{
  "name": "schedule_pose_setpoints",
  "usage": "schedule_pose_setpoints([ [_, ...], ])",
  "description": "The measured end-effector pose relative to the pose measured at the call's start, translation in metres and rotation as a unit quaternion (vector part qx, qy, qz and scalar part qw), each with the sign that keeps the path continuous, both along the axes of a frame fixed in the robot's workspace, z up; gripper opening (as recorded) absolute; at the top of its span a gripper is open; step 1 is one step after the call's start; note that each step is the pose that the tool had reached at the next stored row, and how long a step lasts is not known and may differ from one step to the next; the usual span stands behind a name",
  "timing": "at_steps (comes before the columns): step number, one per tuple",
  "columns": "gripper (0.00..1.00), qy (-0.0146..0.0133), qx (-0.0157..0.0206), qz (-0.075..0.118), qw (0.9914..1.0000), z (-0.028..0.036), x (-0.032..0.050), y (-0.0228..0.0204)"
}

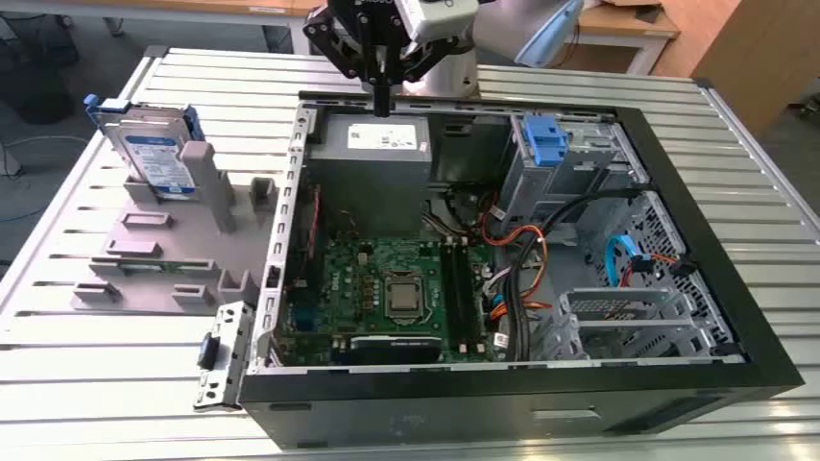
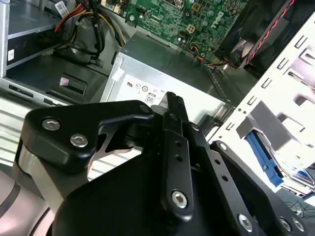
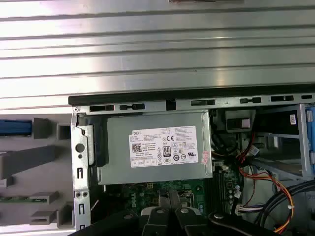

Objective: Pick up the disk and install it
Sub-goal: 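Reach for the disk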

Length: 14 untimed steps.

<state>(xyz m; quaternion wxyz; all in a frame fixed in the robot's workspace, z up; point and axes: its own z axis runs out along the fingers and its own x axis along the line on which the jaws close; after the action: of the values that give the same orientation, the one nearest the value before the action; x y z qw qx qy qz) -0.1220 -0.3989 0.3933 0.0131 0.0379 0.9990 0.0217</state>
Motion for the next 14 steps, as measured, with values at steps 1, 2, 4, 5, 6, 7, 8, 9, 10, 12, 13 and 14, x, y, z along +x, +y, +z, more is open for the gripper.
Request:
schedule_pose_setpoints([
  [1,0.11,0.0000,0.0000,0.000,1.00000,0.0000,0.0000,0.0000],
  [2,0.11,0.0000,0.0000,0.000,1.00000,0.0000,0.0000,0.0000],
  [4,0.11,0.0000,0.0000,0.000,1.00000,0.0000,0.0000,0.0000],
  [5,0.11,0.0000,0.0000,0.000,1.00000,0.0000,0.0000,0.0000],
  [6,0.11,0.0000,0.0000,0.000,1.00000,0.0000,-0.0003,0.0000],
  [7,0.11,0.0000,0.0000,0.000,1.00000,0.0000,-0.0010,0.0000],
  [8,0.11,0.0000,0.0000,0.000,1.00000,0.0000,-0.0018,0.0000],
  [9,0.11,0.0000,0.0000,0.000,1.00000,-0.0001,-0.0026,0.0000],
  [10,0.11,0.0000,0.0000,0.000,1.00000,0.0000,-0.0035,0.0000],
  [12,0.11,0.0000,0.0000,0.000,1.00000,0.0000,-0.0044,0.0000],
  [13,0.11,0.0000,0.0000,0.000,1.00000,0.0000,-0.0045,0.0000],
  [14,0.11,0.0000,0.0000,0.000,1.00000,0.0000,-0.0045,0.0000],
])
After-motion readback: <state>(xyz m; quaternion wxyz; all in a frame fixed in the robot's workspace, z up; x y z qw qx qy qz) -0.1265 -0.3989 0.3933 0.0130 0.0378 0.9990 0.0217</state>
